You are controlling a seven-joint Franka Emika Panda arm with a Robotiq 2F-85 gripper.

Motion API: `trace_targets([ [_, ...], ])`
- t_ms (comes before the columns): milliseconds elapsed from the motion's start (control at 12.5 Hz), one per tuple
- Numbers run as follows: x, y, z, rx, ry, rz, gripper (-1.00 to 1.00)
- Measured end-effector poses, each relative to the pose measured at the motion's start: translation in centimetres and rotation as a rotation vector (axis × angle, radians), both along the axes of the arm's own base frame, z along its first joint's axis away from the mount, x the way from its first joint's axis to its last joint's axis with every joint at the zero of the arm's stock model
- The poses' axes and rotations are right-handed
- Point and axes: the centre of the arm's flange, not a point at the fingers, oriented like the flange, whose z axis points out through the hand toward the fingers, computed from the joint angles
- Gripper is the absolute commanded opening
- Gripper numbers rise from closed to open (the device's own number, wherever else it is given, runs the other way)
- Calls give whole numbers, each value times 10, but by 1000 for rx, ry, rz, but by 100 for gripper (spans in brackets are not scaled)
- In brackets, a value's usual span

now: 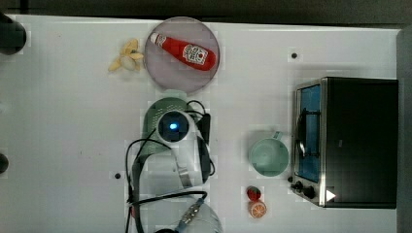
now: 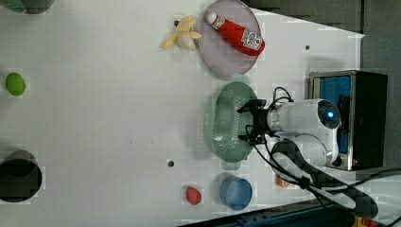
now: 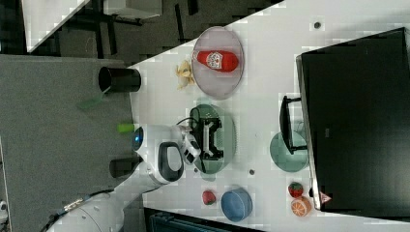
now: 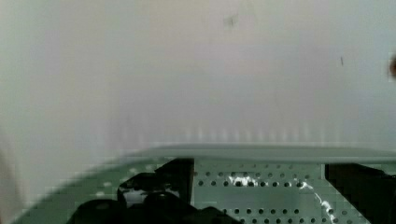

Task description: Drag strainer left to right.

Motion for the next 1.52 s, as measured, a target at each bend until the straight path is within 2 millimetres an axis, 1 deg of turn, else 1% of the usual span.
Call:
trace_targets([
  [160, 4, -32, 3, -16, -8, -2, 100],
  [400, 10, -69, 7, -35, -27, -13, 100],
  [480, 9, -82, 6, -51, -21, -1, 100],
  [720, 5, -127, 10, -70, -30, -36, 100],
  [800, 4, -139, 12, -77, -30, -49, 100],
  [880, 3, -147, 15, -76, -32, -55, 100],
  [1040, 4, -155, 11, -85, -22, -25, 100],
  [1200, 0, -157, 4, -79, -12, 14, 100],
  [1280, 0, -157, 7, -68, -11, 55, 100],
  [1360, 0, -153, 14, -60, -6, 121, 100],
  [1520, 8, -137, 45, -36, 4, 254, 100],
])
